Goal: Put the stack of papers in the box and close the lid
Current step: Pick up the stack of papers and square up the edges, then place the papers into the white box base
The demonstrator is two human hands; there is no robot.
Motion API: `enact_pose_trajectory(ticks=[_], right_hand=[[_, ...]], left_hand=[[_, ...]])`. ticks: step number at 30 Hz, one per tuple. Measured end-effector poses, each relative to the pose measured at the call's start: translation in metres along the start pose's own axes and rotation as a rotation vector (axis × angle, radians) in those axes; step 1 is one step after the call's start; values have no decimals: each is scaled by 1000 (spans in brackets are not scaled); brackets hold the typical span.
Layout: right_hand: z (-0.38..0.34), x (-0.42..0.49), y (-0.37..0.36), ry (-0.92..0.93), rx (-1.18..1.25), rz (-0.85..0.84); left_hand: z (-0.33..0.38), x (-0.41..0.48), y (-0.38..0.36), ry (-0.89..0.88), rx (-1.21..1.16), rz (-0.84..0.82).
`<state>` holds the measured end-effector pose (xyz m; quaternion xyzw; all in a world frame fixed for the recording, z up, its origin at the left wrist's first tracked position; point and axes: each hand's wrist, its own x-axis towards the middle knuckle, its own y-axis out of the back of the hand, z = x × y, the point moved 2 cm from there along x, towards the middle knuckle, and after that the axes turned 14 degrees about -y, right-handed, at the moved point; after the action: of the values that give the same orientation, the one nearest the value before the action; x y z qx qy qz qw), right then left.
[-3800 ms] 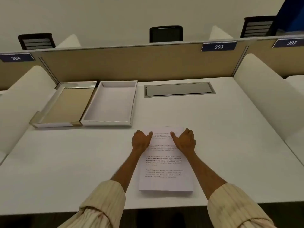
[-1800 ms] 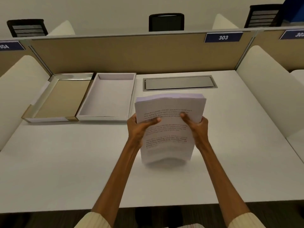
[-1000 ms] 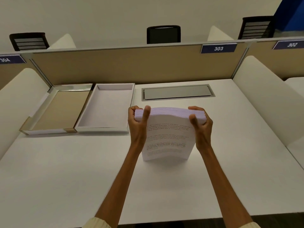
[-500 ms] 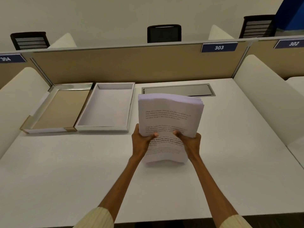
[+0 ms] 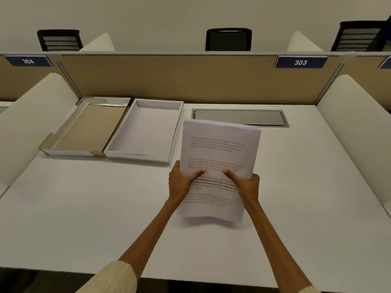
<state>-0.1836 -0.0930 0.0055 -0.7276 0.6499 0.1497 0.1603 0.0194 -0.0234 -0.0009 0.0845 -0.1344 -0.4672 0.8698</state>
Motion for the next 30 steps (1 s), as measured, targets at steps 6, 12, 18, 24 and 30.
enact_pose_trajectory(ticks=[6, 12, 18, 24, 30], right_hand=[[-16, 13, -35, -107, -79, -92], [-33, 32, -97, -176, -67, -311], [-47, 69, -185, -248, -53, -293], [-59, 125, -272, -237, -123, -262], [-58, 181, -327, -293, -185, -198]], left_hand=[[3, 14, 30, 159, 161, 62], [-4, 59, 86, 288, 174, 73], [-22, 142, 153, 347, 198, -83], [-48, 238, 210, 453, 99, -312], [-89, 296, 218, 469, 153, -290]])
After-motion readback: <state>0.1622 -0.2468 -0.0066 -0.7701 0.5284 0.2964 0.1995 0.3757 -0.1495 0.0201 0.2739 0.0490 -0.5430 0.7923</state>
